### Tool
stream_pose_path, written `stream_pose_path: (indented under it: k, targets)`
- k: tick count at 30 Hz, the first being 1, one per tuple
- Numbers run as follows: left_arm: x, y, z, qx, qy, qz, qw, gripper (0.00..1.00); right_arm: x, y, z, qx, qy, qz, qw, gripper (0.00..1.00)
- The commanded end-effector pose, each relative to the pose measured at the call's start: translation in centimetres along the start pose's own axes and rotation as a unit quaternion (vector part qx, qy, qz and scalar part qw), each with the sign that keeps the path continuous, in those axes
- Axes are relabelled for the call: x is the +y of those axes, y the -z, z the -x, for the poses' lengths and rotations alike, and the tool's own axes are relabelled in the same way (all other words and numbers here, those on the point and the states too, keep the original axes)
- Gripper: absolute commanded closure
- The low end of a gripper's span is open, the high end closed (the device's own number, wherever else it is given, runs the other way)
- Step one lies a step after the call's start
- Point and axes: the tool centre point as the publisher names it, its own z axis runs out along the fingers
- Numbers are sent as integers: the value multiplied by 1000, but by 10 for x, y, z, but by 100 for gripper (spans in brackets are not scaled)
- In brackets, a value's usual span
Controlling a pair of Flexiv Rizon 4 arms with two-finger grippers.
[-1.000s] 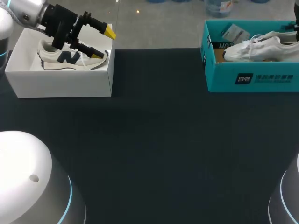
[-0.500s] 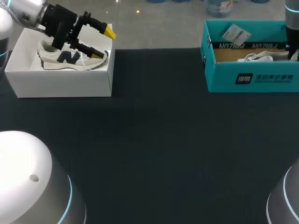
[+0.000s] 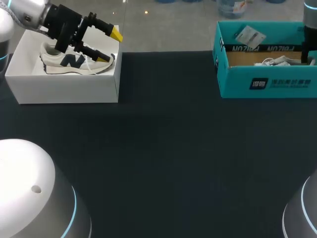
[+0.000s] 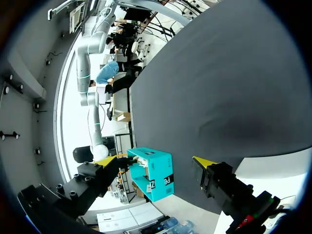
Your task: Take the shoe out of the shoebox, open the shoe tongue, remove and reinsert the insole, then place the shoe into the shoebox
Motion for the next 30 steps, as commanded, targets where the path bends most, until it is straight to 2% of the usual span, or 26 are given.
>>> stream_pose_path:
  k: [1, 5, 10, 16, 18, 26, 30]
  targets:
    - [-1, 0, 0, 1, 0, 1, 1000, 0, -18, 35, -1, 1, 0, 16, 1000, 0]
    - [-1, 0, 0, 1, 0, 1, 1000, 0, -24, 66, -7, 14, -9, 24, 1000, 0]
    - [-1, 0, 0, 1, 0, 1, 1000, 0, -33, 104, -13, 49, -19, 53, 997, 0]
    - [-1, 0, 0, 1, 0, 1, 1000, 0, -46, 134, -23, 68, -28, 70, 995, 0]
    - [-1, 0, 0, 1, 0, 1, 1000, 0, -49, 140, -29, 72, -27, 70, 995, 0]
    - [-1, 0, 0, 1, 0, 1, 1000, 0, -49, 140, -29, 72, -27, 70, 995, 0]
    - [30, 29, -4, 25, -11, 1, 1000, 0, -49, 140, -29, 72, -27, 70, 995, 0]
